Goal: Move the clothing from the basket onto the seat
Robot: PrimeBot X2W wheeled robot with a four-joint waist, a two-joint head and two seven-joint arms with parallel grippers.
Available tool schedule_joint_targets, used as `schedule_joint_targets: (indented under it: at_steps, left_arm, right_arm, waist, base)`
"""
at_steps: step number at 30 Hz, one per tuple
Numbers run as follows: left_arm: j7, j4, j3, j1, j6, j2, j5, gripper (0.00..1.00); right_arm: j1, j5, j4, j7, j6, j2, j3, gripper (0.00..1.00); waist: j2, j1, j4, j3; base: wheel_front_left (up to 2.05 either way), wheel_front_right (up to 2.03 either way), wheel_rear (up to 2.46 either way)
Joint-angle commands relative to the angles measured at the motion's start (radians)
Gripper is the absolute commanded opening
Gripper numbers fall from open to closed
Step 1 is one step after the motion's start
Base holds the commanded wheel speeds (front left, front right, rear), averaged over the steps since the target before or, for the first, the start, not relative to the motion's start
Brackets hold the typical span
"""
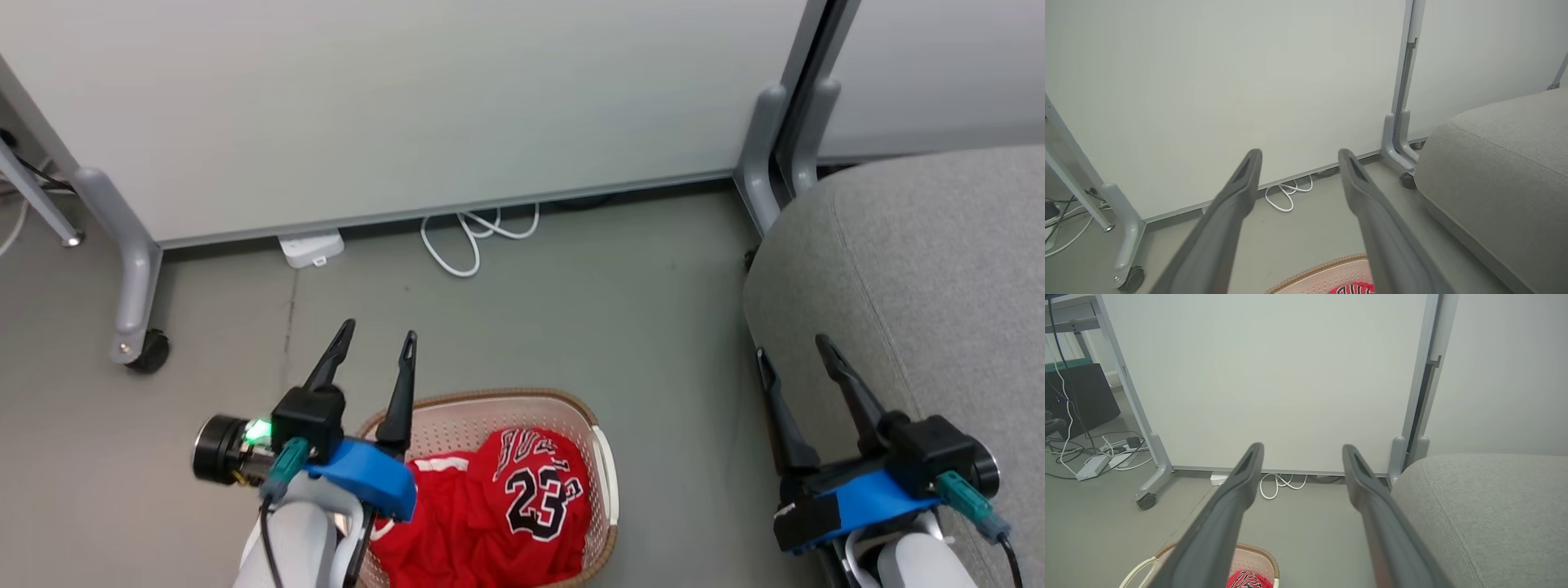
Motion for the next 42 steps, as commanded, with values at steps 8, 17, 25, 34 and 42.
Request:
schedule_joint_targets:
  at_steps: [8,17,25,34,42]
  left_arm:
    - [-0.002,0.201,-0.104,-0.2,-0.027,0.056,0.058,1.0]
    - [-0.002,0.468,-0.287,-0.398,-0.03,0.109,0.084,1.0]
    - [0.01,0.682,-0.511,-0.564,-0.031,0.135,0.054,1.0]
    - [0.051,0.781,-0.748,-0.668,-0.031,0.136,-0.055,1.0]
    - [0.103,0.784,-0.898,-0.746,-0.031,0.173,-0.181,1.0]
  right_arm:
    - [-0.104,0.016,-0.029,-0.004,0.0,-0.026,0.029,1.0]
    - [-0.207,0.025,-0.055,-0.004,0.0,-0.034,0.044,1.0]
    - [-0.303,0.033,-0.085,-0.004,0.0,-0.031,0.062,1.0]
    - [-0.381,0.036,-0.119,-0.004,0.0,-0.033,0.072,1.0]
    - [-0.429,0.04,-0.159,-0.004,0.0,-0.027,0.08,1.0]
  waist:
    - [0.0,0.0,-0.079,0.177]
    - [0.0,0.0,-0.149,0.35]
    - [0.0,0.0,-0.204,0.519]
    - [0.0,0.0,-0.24,0.668]
    - [0.0,0.0,-0.265,0.788]
  base:
    - [0.0,0.0,0.0]
    - [0.0,0.0,0.0]
    - [0.0,0.0,0.0]
    - [0.0,0.0,0.0]
    - [0.0,0.0,0.0]
